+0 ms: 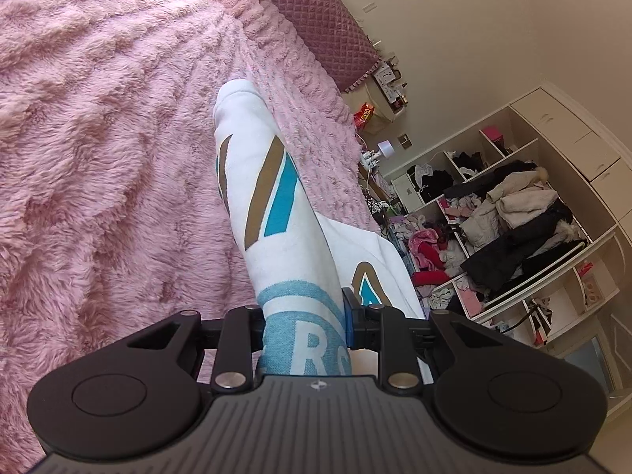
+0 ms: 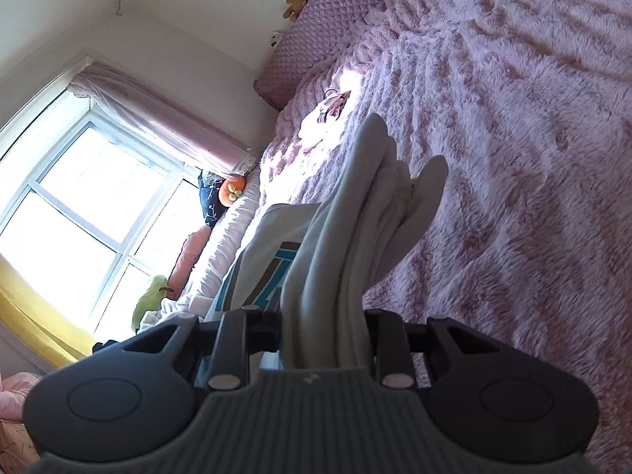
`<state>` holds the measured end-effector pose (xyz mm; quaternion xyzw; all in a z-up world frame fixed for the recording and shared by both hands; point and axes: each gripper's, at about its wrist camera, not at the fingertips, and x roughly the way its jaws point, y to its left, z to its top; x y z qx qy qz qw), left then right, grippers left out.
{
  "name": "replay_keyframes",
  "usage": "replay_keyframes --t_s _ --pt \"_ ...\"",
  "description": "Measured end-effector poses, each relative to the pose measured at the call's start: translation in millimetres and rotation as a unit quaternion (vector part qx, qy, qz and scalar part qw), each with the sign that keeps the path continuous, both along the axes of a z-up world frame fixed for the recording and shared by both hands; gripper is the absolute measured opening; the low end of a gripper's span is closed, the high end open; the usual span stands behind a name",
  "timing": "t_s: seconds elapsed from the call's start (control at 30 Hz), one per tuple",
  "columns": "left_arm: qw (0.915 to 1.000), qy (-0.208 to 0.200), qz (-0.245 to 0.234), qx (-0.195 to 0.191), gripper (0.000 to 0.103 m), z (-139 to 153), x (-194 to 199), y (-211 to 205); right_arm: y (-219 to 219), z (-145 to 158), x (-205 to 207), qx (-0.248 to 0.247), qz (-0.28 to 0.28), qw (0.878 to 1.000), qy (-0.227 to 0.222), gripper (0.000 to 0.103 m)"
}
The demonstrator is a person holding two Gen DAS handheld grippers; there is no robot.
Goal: Fold small clothes
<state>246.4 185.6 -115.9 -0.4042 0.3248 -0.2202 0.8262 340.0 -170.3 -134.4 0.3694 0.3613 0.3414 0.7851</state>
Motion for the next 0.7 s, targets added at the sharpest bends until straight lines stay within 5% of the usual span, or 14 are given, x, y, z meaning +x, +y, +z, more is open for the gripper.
replay_keyframes --t_s 0.23,0.37,0.53,0.7 --pt "0.9981 0.056 0.014 -0.02 0.029 -87.5 4.5 5.6 4.0 -64.9 11.6 -0.073 0.002 0.996 0.052 0.023" --pt "0.9965 0.065 0.017 -0.05 0.036 -116.3 2.0 17.2 -4.6 -89.5 14.5 -0.07 0.004 0.995 0.07 0.025" --pt "0.994 0.094 0.012 -0.054 0.042 -108.3 1.0 28.7 -22.4 -102.5 13.9 -0.048 0.002 0.994 0.093 0.039" --pt "0.9961 0.068 0.048 0.028 0.046 -71.8 -26.3 50.8 -42.5 -86.4 -2.6 -0.055 -0.018 0.996 0.071 0.041"
